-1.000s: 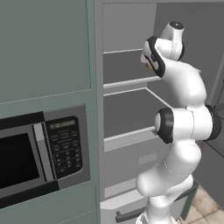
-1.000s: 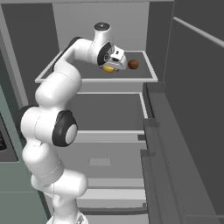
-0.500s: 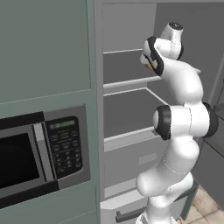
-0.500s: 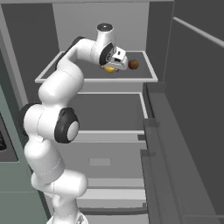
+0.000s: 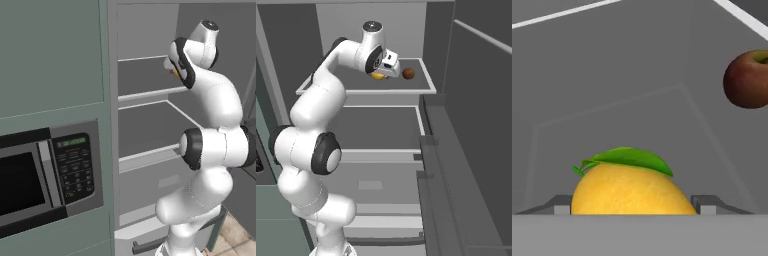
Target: Open the fridge, remove the apple, lemon, and steak, and place them on any counter.
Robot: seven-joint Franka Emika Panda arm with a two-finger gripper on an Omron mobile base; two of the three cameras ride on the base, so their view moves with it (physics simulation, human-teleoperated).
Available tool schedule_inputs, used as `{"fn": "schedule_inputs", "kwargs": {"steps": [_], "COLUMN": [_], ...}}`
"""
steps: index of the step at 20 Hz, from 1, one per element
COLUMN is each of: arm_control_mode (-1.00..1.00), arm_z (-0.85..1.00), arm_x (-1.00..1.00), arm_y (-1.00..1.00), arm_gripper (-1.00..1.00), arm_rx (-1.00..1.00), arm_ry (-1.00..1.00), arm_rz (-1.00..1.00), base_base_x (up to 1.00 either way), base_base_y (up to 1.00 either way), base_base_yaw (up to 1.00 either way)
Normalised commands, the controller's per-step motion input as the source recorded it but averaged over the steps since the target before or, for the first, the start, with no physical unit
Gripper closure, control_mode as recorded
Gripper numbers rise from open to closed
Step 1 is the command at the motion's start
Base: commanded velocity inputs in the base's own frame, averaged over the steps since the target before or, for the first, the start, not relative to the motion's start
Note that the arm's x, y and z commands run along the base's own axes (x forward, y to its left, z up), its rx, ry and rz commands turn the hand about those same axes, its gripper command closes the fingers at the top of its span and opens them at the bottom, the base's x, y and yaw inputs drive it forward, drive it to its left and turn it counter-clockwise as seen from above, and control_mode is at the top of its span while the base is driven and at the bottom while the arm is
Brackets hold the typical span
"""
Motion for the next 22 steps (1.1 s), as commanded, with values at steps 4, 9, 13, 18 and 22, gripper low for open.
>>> {"fn": "schedule_inputs", "kwargs": {"steps": [4, 9, 13, 18, 22], "arm_control_mode": [-1.0, -1.0, -1.0, -1.0, -1.0], "arm_z": [0.09, 0.18, 0.66, 0.72, 0.28], "arm_x": [-1.0, -1.0, -1.0, -1.0, -1.0], "arm_y": [0.34, 0.2, 0.02, 0.01, 0.15], "arm_gripper": [1.0, 1.0, 1.0, 1.0, 1.0], "arm_rx": [-0.04, 0.0, 0.0, -0.02, -0.04], "arm_ry": [-0.2, -0.15, -0.03, 0.0, 0.0], "arm_rz": [0.0, 0.0, 0.0, 0.0, 0.0], "base_base_x": [0.0, 0.0, 0.0, 0.0, 0.0], "base_base_y": [0.0, 0.0, 0.0, 0.0, 0.0], "base_base_yaw": [0.0, 0.0, 0.0, 0.0, 0.0]}}
